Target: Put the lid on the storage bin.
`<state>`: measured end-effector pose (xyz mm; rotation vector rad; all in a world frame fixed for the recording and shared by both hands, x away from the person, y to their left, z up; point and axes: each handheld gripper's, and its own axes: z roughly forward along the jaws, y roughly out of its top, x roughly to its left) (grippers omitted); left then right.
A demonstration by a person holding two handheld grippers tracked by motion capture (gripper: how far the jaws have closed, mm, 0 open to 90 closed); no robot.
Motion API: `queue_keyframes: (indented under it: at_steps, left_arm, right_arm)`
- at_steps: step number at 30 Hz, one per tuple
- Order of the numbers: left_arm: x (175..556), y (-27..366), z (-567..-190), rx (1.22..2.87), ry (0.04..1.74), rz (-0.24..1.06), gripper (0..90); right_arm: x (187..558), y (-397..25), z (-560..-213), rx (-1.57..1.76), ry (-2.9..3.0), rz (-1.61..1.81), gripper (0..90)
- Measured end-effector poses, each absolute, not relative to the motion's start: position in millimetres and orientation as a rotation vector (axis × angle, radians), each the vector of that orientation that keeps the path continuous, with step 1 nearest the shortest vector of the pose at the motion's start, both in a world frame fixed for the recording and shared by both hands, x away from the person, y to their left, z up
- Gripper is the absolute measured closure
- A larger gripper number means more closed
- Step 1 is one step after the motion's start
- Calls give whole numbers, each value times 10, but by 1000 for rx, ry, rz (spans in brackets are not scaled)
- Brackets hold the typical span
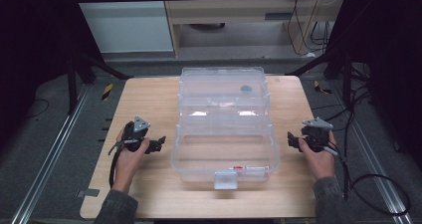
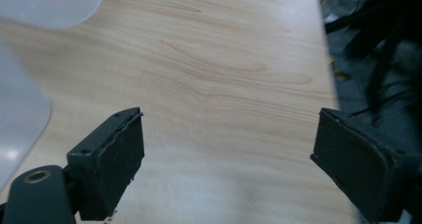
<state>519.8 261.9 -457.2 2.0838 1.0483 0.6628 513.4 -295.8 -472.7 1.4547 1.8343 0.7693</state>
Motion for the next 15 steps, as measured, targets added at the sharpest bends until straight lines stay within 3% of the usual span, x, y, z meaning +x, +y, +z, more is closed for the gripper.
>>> queue_keyframes:
  at_steps: [4,8,15]
  left_arm:
    - [5024,2662,-4434,2086,999,656,41]
    - [4843,2640,-4171,2069,916,668,41]
    - [4649,2432,-3740,2119,771,652,41]
  right_arm:
    - [4893,-2960,-4503,1314,1877,648,106]
    - [4701,-2833,-3986,1171,1943,574,86]
    - [4733,-2592,-3353,1062,2082,566,100]
